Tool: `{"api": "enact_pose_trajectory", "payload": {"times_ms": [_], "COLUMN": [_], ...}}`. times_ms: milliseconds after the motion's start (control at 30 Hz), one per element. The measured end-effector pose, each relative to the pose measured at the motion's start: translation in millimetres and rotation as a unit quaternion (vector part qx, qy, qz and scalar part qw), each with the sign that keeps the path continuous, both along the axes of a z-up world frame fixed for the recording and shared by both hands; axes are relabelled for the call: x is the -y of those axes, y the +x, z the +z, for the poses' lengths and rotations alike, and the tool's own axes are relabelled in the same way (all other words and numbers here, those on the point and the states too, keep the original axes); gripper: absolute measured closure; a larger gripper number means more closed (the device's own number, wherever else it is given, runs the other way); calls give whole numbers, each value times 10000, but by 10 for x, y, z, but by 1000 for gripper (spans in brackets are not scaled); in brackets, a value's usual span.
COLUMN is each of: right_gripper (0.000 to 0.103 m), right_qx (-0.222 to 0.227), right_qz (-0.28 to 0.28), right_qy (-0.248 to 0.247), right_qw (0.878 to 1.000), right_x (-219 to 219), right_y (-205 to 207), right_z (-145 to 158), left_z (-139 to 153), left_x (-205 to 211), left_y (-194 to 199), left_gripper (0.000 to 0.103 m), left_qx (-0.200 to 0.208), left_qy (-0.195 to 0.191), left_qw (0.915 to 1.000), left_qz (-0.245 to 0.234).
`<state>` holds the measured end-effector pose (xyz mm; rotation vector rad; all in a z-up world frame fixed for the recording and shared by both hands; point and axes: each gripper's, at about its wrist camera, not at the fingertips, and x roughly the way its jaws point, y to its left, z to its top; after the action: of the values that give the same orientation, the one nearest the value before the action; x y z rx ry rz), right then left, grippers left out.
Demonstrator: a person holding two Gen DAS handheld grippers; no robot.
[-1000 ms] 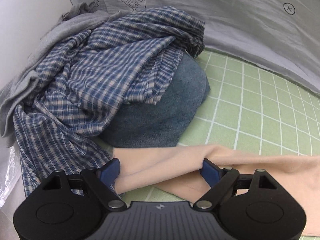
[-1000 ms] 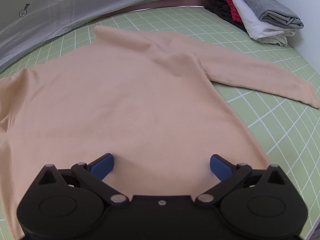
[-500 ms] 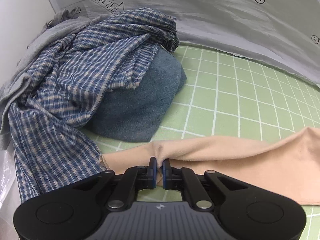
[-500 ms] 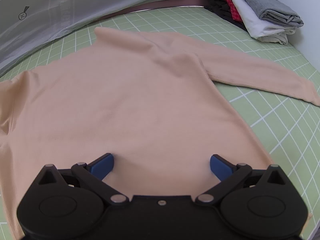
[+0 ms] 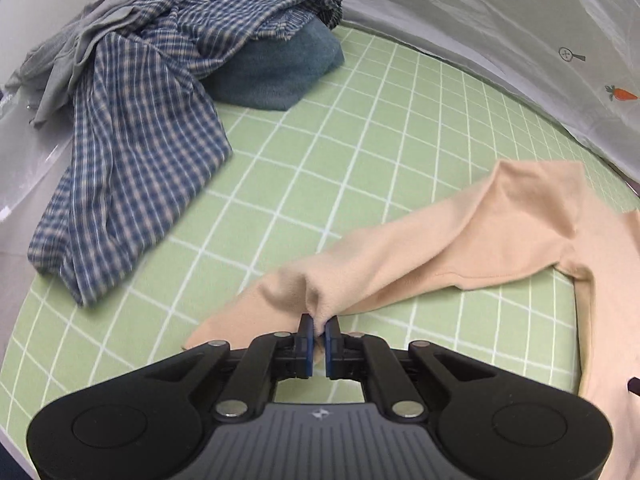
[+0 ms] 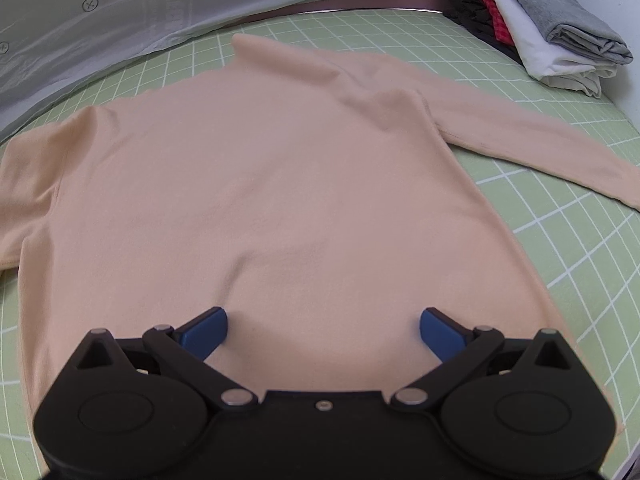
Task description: Fold clothes
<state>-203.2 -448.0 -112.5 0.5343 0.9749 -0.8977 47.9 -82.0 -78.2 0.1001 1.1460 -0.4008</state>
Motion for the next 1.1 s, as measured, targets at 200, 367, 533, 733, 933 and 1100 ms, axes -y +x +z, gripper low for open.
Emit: {"api": "enact_pose_trajectory", "payload": {"times_ms": [200, 367, 533, 733, 933, 1100], "right_gripper": [0, 0, 0, 0, 0, 0], "right_qx": [-47, -84, -84, -40, -75, -67], "right_qz": [455, 759, 962, 990, 898, 753], "right_qy": [91, 134, 137, 120, 141, 160], "right_qw": [9989, 9970, 9952, 9950, 9958, 9970], "right_x": [-148, -255, -379, -458, -535, -577], "right_y": [-109, -182, -310, -484, -652, -719], "right_z": [10, 22, 37, 49, 57, 50], "left_z": [11, -4, -65, -111, -97, -68], "left_x": [-147, -234, -304, -452, -654, -769], "left_y": [-419, -731, -929, -933, -790, -643], "left_gripper": [97, 97, 97, 93, 88, 85], "left_qx": [-310, -606, -966, -919, -821, -541], "left_qy": [-367, -659, -1027, -901, -955, -749], "left_qw": [9988, 9960, 9900, 9909, 9884, 9890], "left_qz": [85, 36, 11, 389, 847, 1156]}}
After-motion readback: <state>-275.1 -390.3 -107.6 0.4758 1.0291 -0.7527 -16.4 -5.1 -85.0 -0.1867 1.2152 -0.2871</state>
